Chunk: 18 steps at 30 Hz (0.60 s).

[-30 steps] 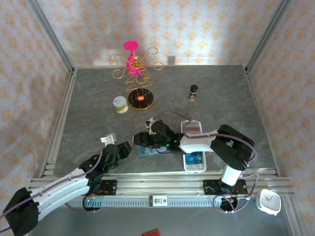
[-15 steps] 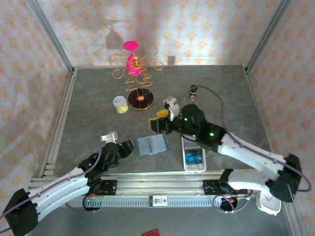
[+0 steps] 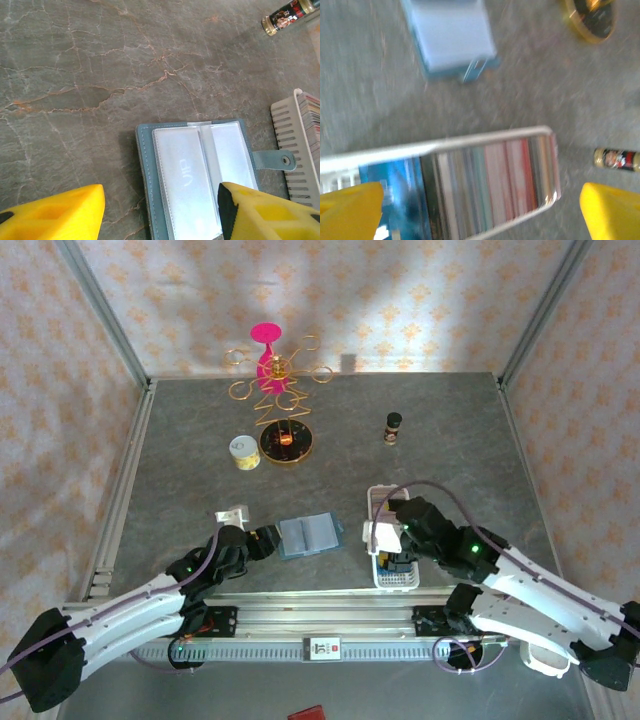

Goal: Put the credit cards into the card holder

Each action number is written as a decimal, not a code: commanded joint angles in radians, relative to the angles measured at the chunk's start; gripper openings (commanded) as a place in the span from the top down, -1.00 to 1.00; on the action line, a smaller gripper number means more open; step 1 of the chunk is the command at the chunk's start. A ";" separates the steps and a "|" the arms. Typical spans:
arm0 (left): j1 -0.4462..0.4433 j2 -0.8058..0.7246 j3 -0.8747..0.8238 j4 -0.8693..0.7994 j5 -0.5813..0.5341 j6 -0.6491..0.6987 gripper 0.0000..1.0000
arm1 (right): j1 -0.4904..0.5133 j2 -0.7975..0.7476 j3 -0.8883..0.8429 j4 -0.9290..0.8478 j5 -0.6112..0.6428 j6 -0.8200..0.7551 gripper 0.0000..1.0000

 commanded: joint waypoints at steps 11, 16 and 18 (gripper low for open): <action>-0.001 0.004 0.017 0.028 0.010 0.017 -0.27 | -0.005 0.011 -0.201 0.113 0.154 -0.136 -1.00; -0.001 0.006 0.014 0.037 0.010 0.015 -0.27 | -0.005 0.052 -0.222 0.148 0.136 -0.147 -1.00; -0.001 0.008 0.014 0.042 0.013 0.015 -0.27 | -0.005 0.072 -0.230 0.162 0.132 -0.155 -1.00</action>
